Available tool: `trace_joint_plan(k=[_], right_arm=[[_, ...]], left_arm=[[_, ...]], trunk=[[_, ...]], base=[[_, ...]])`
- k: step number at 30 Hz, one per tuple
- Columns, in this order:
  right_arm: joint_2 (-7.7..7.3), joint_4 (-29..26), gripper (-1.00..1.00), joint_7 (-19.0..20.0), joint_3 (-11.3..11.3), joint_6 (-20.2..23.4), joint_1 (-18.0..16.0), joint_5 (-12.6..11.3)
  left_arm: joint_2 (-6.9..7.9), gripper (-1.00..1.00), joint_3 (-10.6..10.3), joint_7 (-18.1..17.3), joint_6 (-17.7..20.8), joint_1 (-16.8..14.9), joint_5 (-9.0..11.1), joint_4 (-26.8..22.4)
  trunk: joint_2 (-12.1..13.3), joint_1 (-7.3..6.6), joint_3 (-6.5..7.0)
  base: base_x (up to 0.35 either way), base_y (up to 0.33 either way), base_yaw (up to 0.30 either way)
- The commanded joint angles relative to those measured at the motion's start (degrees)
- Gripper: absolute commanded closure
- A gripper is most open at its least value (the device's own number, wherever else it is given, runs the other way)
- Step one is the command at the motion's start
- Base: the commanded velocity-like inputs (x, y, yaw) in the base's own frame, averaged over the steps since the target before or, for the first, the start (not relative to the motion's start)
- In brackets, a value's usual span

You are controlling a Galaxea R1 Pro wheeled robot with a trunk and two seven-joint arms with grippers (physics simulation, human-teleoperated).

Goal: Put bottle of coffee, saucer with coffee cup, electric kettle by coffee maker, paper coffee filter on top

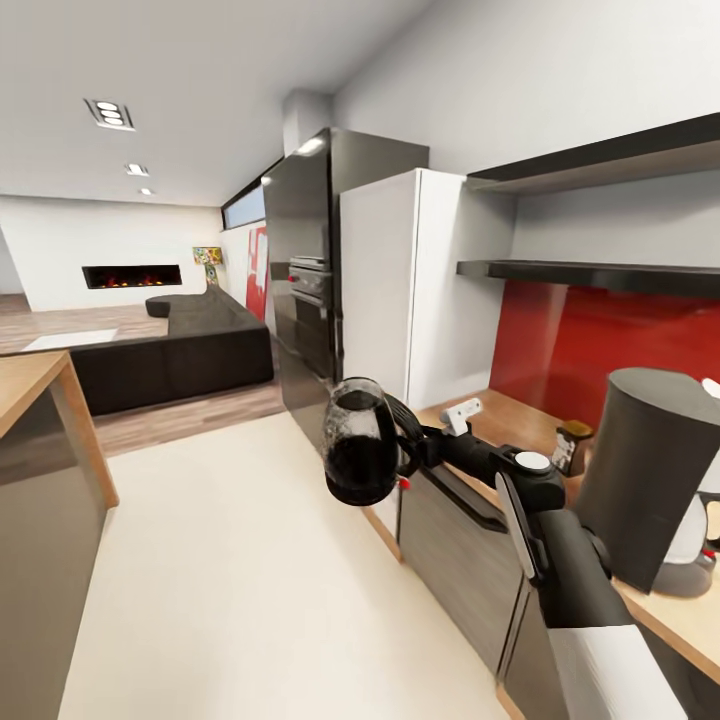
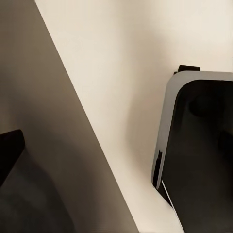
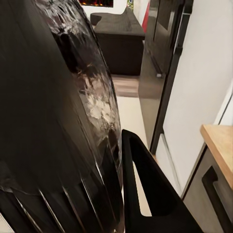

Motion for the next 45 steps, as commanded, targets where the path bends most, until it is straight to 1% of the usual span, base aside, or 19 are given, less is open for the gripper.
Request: trace_joint_plan(k=[1, 10, 21, 26, 39, 40, 42, 43, 45], right_arm=[[0.04, -0.1, 1.0, 0.5, -0.1, 0.1, 0.0, 0.4], [0.06, -0.1, 1.0, 0.4, -0.1, 0.1, 0.0, 0.4], [0.13, -0.1, 1.0, 0.4, 0.0, 0.1, 0.0, 0.4], [0.13, -0.1, 1.0, 0.4, 0.0, 0.1, 0.0, 0.4], [0.13, -0.1, 1.0, 0.4, -0.1, 0.1, 0.0, 0.4], [0.34, 2.6, 1.0, -0.8, -0.2, 0.1, 0.0, 0.5], [0.42, 4.5, 1.0, -4.2, -0.3, 0.1, 0.0, 0.5], [0.45, 5.4, 1.0, -9.2, -0.3, 0.1, 0.0, 0.4], [0.42, 6.4, 1.0, -20.3, -0.3, -0.1, 0.0, 0.2]], left_arm=[[-0.01, -1.0, 0.4, 0.0, -0.3, 0.0, 0.0, 0.1], [-0.01, -1.0, 0.4, 0.0, -0.3, 0.0, 0.0, 0.1], [-0.01, -1.0, 0.4, 0.0, -0.3, 0.0, -0.1, 0.0], [-0.01, -1.0, 0.5, 0.0, -0.3, 0.0, 0.0, 0.0], [-0.01, -1.0, 0.5, 0.0, -0.4, 0.0, 0.0, 0.0], [0.24, -1.0, 0.3, -0.1, -0.3, -0.5, -0.1, -0.1], [0.17, -1.0, 0.3, -0.1, -0.3, -0.7, -0.1, -0.1], [0.21, -1.0, 0.3, -0.2, -0.3, -0.7, -0.2, -0.2], [0.13, -1.0, 0.3, -0.4, -0.5, -0.7, -0.2, -0.2]], trunk=[[0.0, 0.05, -0.02], [0.0, 0.05, -0.02], [0.0, 0.05, -0.02], [0.0, 0.05, -0.02], [0.0, 0.05, -0.02], [0.0, 0.05, -0.02], [0.0, 0.05, -0.02], [0.0, 0.05, -0.02], [0.0, 0.05, -0.02]], base=[[0.33, 0.093, 0.0], [0.33, 0.09, -0.008], [0.287, 0.194, -0.245], [0.279, 0.205, -0.106], [0.029, 0.018, -0.003], [0.0, 0.0, 0.0], [0.0, 0.0, 0.0], [0.0, 0.0, 0.0], [0.0, 0.0, 0.0]])
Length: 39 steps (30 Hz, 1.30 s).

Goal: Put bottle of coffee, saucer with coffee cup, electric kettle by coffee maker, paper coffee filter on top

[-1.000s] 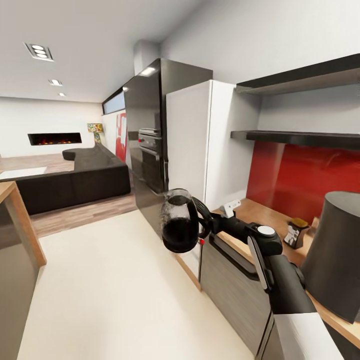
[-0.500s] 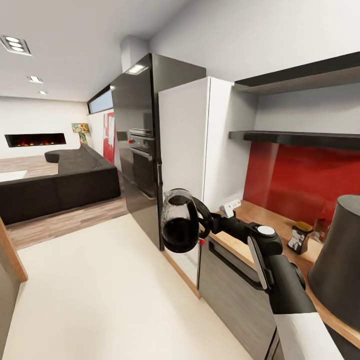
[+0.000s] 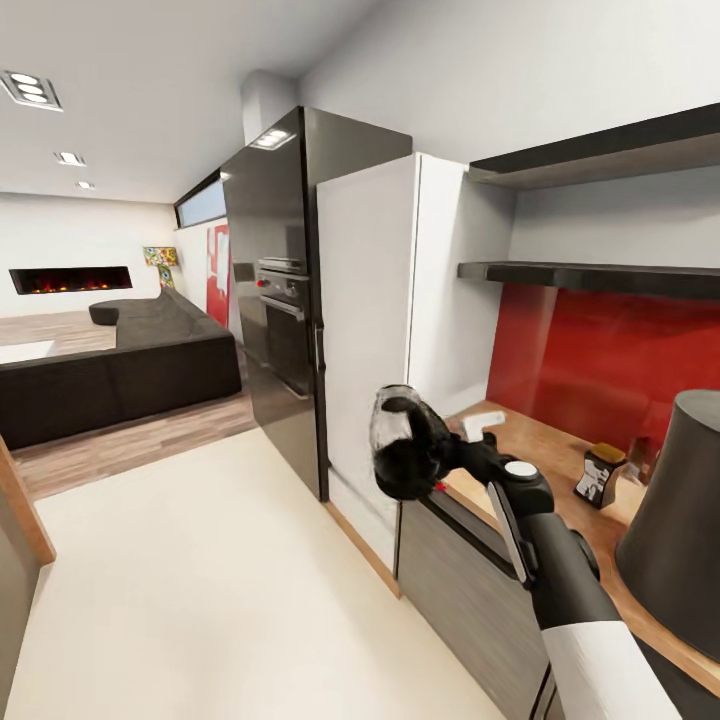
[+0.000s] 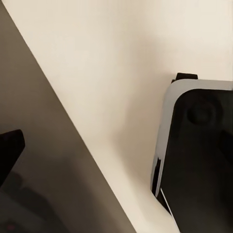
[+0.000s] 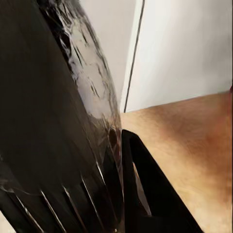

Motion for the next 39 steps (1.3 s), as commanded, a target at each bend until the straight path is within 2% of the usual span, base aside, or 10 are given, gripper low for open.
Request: trace_joint_plan(k=[1, 7, 9, 16, 18, 20, 22, 23, 24, 39], right_arm=[[0.04, 0.0, 1.0, -1.2, 0.0, 0.4, 0.0, -1.0], [0.01, 0.0, 1.0, -4.3, -0.8, 0.2, 0.0, -1.1], [0.01, -0.2, 1.0, -4.4, -2.1, 0.3, 0.0, -1.1], [0.15, -0.1, 1.0, -5.0, -9.1, 0.3, 0.0, -1.0], [0.3, 0.1, 1.0, -6.7, -10.6, 0.3, 0.0, -1.0], [1.17, 0.2, 1.0, -11.2, -11.3, 0.1, 0.0, -1.1], [1.83, 0.2, 1.0, -14.7, -11.5, -0.8, 0.0, -1.1], [2.43, 0.3, 1.0, -17.3, -11.6, -3.3, 0.0, -1.1], [2.54, 0.4, 1.0, -17.7, -11.6, -4.2, 0.0, -1.1], [2.57, 1.9, 1.0, -18.2, -11.7, -5.2, 0.1, -1.1]], left_arm=[[0.0, -1.0, 0.4, -0.1, -0.3, 0.0, 0.0, 0.1], [0.15, -1.0, 0.4, -0.4, -0.4, 0.0, -0.1, 0.0], [0.2, -1.0, 0.4, -0.4, -0.4, 0.0, -0.1, 0.1], [0.28, -1.0, 0.4, -0.5, -0.4, 0.0, -0.2, 0.0], [0.35, -1.0, 0.4, -0.5, -0.4, 0.0, -0.1, 0.0], [0.46, -1.0, 0.4, -0.5, -0.4, 0.0, -0.1, 0.0], [0.51, -1.0, 0.4, -0.5, -0.4, 0.0, -0.1, 0.0], [0.54, -1.0, 0.4, -0.4, -0.4, 0.0, -0.1, 0.0], [0.54, -1.0, 0.4, -0.4, -0.4, 0.0, -0.1, 0.0], [0.27, -1.0, 0.4, -0.4, -0.4, 0.0, -0.1, 0.0]], trunk=[[-0.1, 0.02, -0.02], [-0.1, 0.02, -0.02], [-0.1, 0.02, -0.02], [-0.1, 0.02, -0.02], [-0.1, 0.02, -0.02], [-0.1, 0.02, -0.02], [-0.1, 0.02, -0.02], [-0.1, 0.02, -0.02], [-0.1, 0.02, -0.02], [-0.1, 0.02, -0.02]], base=[[0.0, 0.0, 0.0], [0.0, 0.0, 0.0], [0.0, 0.0, 0.0], [0.0, 0.0, 0.0], [0.0, 0.0, 0.0], [0.0, 0.0, 0.0], [0.0, 0.0, 0.0], [0.016, 0.104, -0.117], [0.051, 0.194, -0.187], [0.194, 0.246, -0.256]])
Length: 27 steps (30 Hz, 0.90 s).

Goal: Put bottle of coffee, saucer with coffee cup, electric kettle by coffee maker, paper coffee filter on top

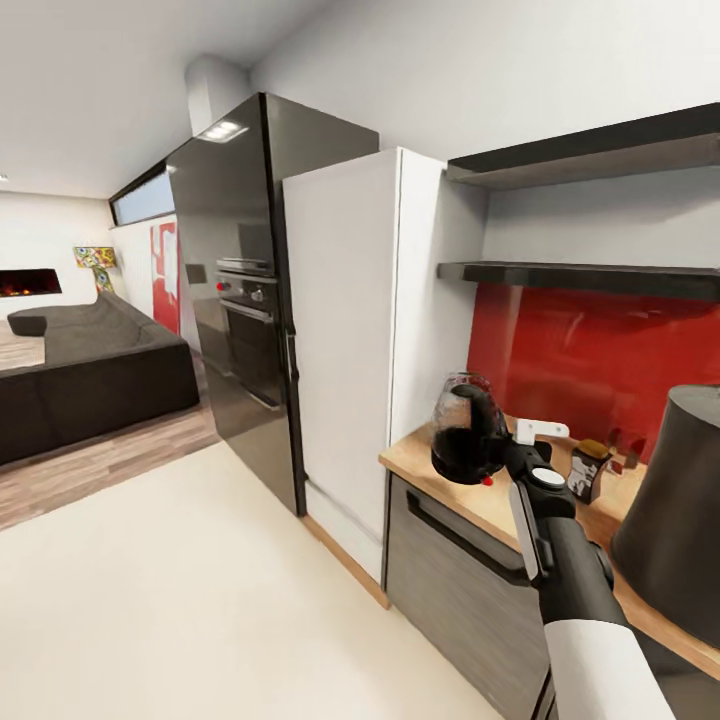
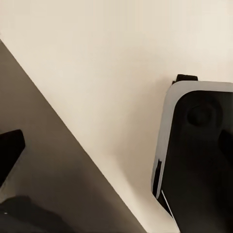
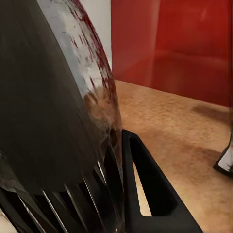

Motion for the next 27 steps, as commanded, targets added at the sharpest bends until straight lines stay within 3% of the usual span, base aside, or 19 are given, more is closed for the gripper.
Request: trace_joint_plan(k=[1, 13, 27], right_arm=[[0.06, 0.0, 1.0, 0.2, 0.0, 0.3, 0.0, 0.6], [0.1, 0.8, 1.0, 0.2, 0.0, 0.3, 0.0, 0.6], [0.09, 2.5, 1.0, 0.2, 0.0, -1.0, 0.0, 0.6]], left_arm=[[0.0, -1.0, 0.4, 0.0, -0.2, 0.0, -0.1, 0.1], [0.04, -1.0, 0.4, 0.0, -0.2, 0.0, 0.0, 0.1], [-0.04, -1.0, 0.4, 0.0, -0.2, 0.0, 0.0, 0.1]], trunk=[[0.0, 0.04, -0.02], [0.0, 0.04, -0.02], [0.0, 0.04, 0.07]], base=[[0.155, 0.137, -0.262], [0.023, 0.029, -0.262], [0.083, 0.284, -0.262]])
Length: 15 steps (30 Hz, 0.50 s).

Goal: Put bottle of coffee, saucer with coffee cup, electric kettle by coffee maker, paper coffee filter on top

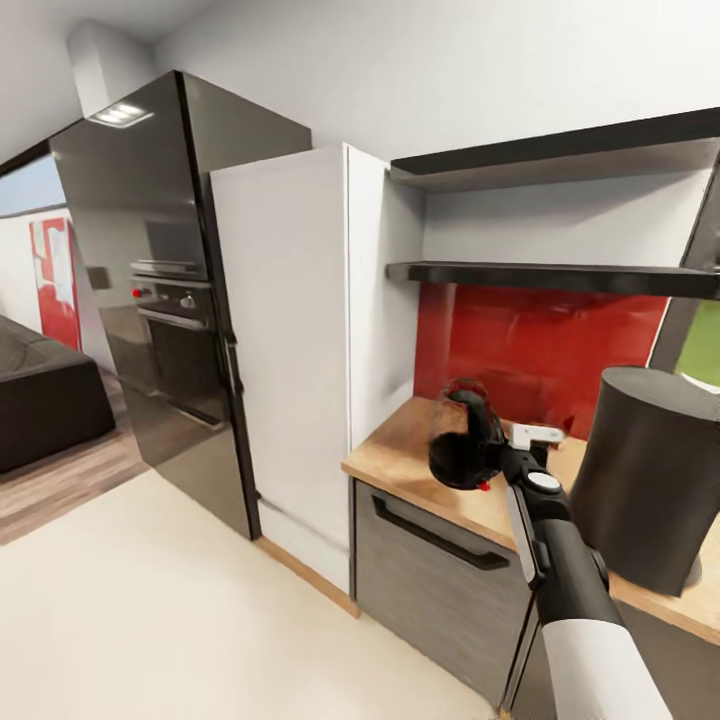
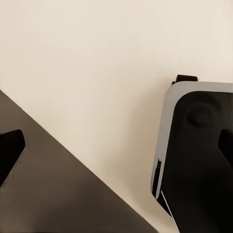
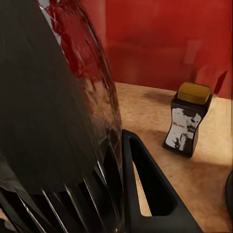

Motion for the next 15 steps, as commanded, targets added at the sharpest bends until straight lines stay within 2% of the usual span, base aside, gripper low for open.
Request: trace_joint_plan(k=[1, 15], right_arm=[[0.07, 0.0, 1.0, 0.1, -0.1, 0.1, 0.0, 0.6], [0.13, 0.4, 1.0, 0.1, -0.1, -0.1, 0.0, 0.6]], left_arm=[[0.0, -1.0, 0.4, 0.0, -0.2, 0.0, 0.0, 0.1], [-0.01, -1.0, 0.4, 0.0, -0.2, 0.0, 0.0, 0.1]], trunk=[[-0.1, 0.03, 0.0], [-0.1, 0.03, 0.27]], base=[[0.034, 0.3, -0.262], [0.065, 0.303, -0.262]])
